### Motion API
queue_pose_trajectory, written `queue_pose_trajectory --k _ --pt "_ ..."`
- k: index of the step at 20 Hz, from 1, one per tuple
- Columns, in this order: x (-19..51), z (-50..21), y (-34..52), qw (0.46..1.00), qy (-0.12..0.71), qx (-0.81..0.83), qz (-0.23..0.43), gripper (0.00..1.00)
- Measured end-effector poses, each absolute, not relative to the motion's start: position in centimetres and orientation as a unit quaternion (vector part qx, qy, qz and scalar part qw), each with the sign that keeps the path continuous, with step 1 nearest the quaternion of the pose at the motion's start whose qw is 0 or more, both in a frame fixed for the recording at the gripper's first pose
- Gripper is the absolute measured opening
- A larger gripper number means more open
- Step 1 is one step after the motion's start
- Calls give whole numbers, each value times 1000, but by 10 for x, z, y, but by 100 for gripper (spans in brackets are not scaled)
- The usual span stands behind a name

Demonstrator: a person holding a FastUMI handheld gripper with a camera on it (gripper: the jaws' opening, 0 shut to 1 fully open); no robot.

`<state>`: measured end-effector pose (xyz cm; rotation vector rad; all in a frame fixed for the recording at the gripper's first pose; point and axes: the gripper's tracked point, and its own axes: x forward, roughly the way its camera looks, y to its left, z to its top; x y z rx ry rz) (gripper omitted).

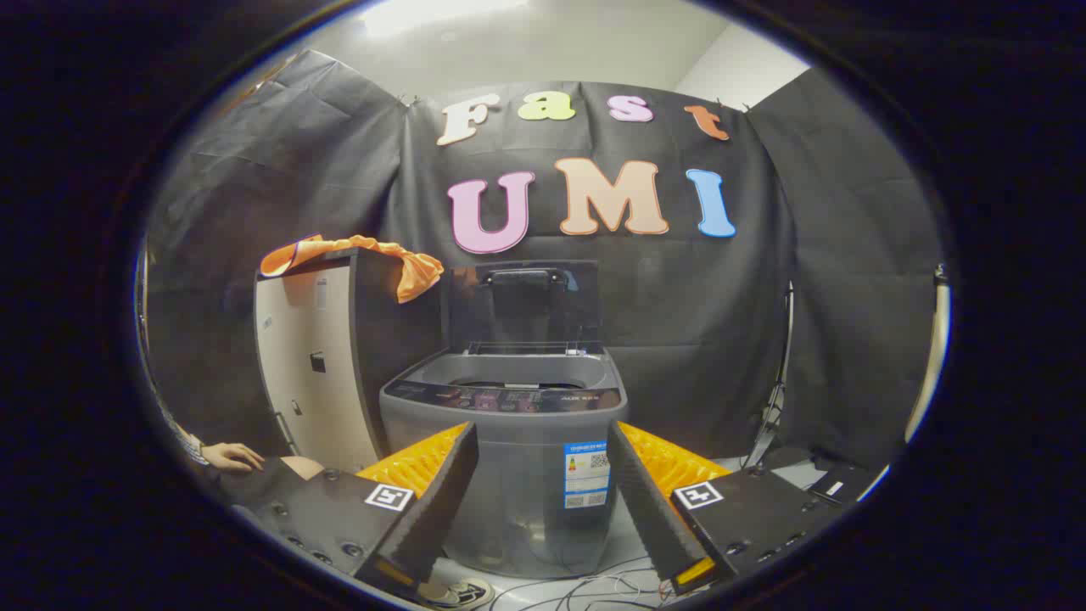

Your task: Put the clothes into the washing machine and then close the washing machine lid.

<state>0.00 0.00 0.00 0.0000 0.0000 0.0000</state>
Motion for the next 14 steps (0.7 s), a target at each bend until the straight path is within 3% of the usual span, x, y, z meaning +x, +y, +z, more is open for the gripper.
queue_pose_trajectory --k 14 --pt "0 1 1 1000 2 2 3 96"
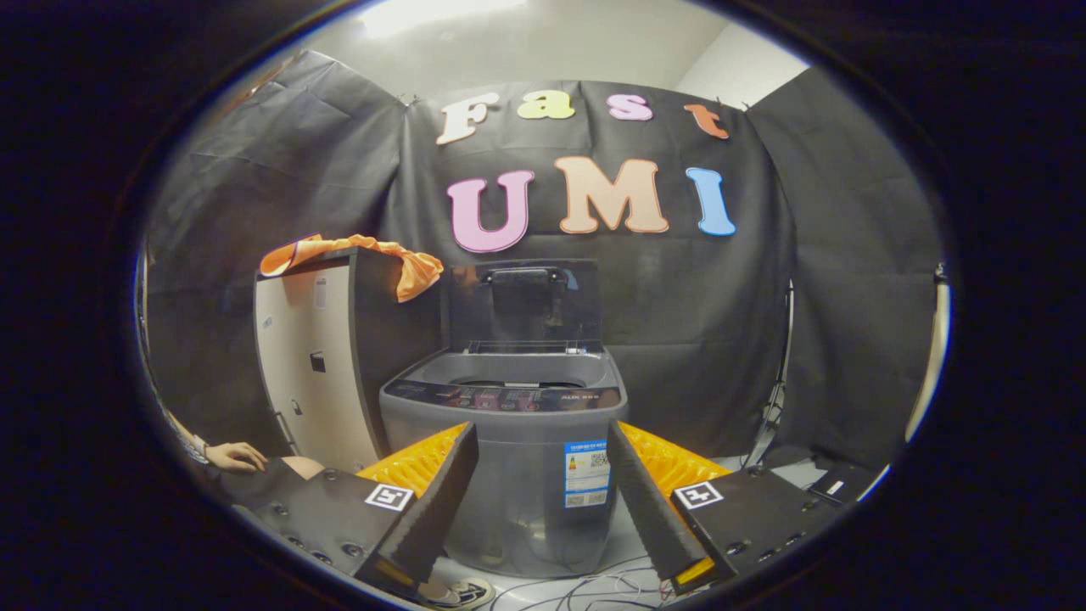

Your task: Put the clothes into the washing machine and then close the washing machine lid.

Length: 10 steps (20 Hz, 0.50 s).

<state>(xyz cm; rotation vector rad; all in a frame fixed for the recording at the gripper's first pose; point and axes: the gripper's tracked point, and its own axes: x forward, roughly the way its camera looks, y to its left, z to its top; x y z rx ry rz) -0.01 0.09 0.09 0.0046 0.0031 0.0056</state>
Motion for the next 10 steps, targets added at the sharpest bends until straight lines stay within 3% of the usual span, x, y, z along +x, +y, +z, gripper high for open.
queue_pose_trajectory --k 10 --pt "52 24 39 999 11 18 37 96"
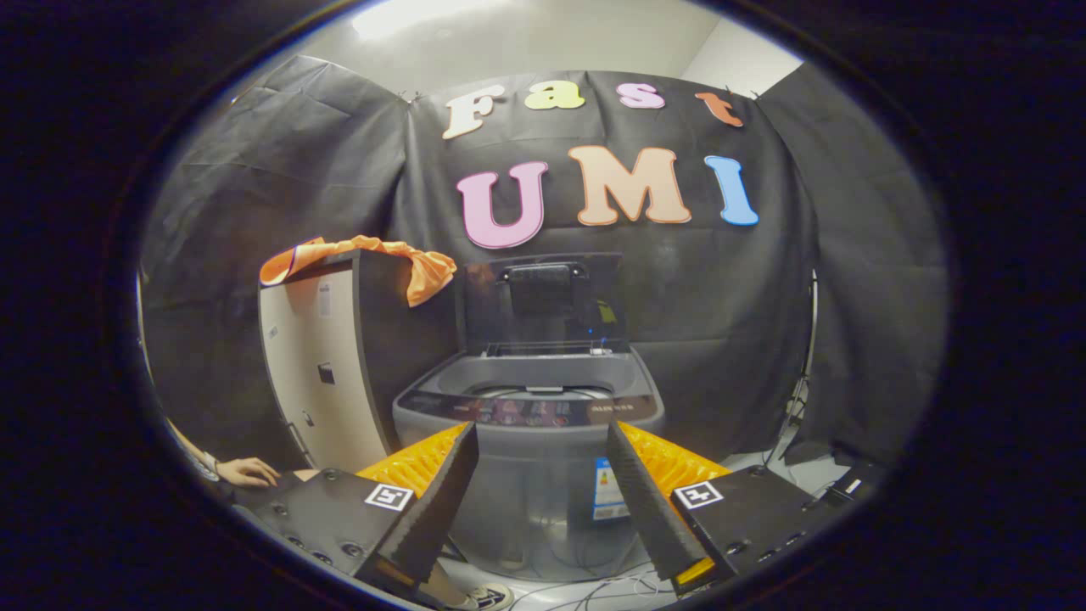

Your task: Put the clothes into the washing machine and then close the washing machine lid.

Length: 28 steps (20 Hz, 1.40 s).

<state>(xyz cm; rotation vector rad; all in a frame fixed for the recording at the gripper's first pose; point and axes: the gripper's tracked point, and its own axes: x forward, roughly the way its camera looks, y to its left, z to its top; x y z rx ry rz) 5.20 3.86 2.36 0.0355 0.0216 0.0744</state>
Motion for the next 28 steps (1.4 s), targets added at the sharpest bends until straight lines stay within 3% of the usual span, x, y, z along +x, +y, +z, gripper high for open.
queue_pose_trajectory --k 14,19,28 --pt "216 262 285 968 -61 49 240 95" --pt "284 245 346 969 19 25 247 96" --pt "307 177 370 962 128 -55 235 97"
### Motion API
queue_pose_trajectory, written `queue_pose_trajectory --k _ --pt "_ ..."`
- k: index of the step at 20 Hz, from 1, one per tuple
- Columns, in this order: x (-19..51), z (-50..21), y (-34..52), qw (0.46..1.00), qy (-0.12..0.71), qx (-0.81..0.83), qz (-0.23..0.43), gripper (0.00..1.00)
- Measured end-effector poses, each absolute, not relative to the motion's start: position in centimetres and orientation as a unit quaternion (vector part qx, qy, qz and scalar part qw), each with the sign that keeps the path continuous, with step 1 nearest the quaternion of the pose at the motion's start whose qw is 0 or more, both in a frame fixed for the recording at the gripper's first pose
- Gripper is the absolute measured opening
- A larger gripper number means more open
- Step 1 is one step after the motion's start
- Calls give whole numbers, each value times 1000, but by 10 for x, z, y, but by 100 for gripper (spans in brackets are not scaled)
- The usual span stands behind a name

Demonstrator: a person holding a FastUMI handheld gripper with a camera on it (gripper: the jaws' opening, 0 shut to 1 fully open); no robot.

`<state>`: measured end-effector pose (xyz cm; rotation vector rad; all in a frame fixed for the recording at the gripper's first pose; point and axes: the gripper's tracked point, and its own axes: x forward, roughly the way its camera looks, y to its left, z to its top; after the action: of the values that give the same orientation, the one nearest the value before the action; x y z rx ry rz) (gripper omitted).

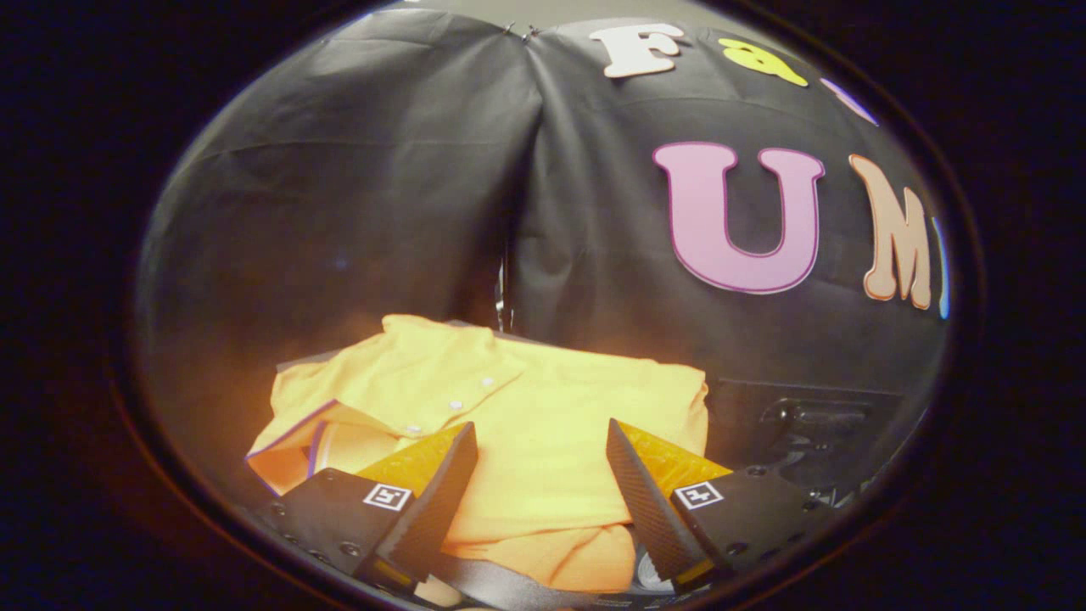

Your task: Put the clothes into the washing machine and then close the washing machine lid.

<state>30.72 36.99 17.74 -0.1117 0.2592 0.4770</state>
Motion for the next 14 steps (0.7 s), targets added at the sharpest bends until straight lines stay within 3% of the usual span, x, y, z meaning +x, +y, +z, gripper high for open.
queue_pose_trajectory --k 3,8,9,14 --pt "306 181 372 960 130 -45 243 92" --pt "314 192 370 964 122 -33 234 19" --pt "314 193 368 965 124 -22 232 15" --pt "325 202 338 973 112 -2 201 15"
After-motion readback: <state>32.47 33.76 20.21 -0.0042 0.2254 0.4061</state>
